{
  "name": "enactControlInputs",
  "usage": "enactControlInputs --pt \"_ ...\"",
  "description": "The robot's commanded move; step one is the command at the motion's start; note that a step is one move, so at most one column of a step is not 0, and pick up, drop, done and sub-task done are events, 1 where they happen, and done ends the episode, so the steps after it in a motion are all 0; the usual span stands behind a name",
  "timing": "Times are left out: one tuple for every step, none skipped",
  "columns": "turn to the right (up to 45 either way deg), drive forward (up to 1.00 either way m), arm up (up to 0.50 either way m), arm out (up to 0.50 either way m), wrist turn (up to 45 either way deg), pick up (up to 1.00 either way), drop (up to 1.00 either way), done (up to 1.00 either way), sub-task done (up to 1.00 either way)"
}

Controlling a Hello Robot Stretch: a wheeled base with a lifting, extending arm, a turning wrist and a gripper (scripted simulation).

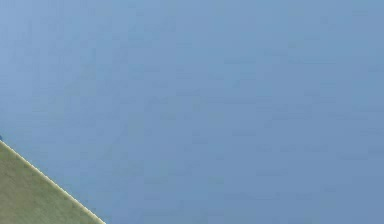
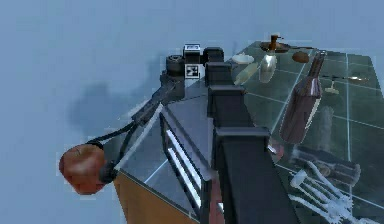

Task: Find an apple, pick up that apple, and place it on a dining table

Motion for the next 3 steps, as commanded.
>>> enactControlInputs --pt "0.0 0.00 0.00 -0.32 0.0 0.00 0.00 0.00 0.00" --pt "-45.0 0.00 0.00 0.00 0.0 0.00 0.00 0.00 0.00" --pt "-45.0 0.00 0.00 0.00 0.0 0.00 0.00 0.00 0.00"
